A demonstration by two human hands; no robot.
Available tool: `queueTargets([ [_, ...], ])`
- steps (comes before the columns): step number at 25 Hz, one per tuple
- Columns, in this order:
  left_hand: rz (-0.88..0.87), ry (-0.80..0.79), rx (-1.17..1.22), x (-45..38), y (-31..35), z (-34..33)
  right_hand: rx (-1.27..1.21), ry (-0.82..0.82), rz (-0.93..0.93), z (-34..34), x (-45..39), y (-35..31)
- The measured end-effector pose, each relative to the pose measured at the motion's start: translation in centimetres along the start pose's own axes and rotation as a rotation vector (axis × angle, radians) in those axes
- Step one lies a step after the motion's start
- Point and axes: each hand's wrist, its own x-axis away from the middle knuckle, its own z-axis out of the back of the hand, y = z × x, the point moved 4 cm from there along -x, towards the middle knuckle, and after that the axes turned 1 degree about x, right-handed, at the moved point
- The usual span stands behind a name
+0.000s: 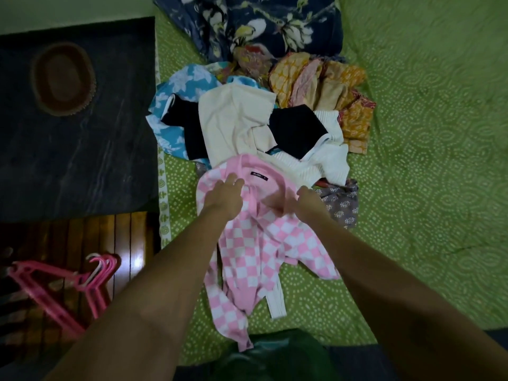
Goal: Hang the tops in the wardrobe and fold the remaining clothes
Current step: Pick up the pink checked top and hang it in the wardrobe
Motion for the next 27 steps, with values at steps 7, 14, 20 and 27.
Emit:
queueTargets([
  [7, 0.194, 0.164, -0.009, -6.2, -0.7, -0.2, 0.065, 0.059, -0.045, -2.5, -4.0, -1.0],
  [14, 0.187, 0.374, 0.013, 0.0, -0.8, 2.5, 0.101, 0.26, -0.013, 1.2, 0.9, 2.4],
  [20, 0.093, 0.291, -0.199, 14.8, 0.1, -0.1, 0.31, 0.102, -0.075, 2.1, 11.5, 2.7],
  [27, 0.153, 0.504, 0.244, 30.1, 3.2, 4.2, 0.208, 0.295, 0.135, 5.0, 26.5, 1.6],
])
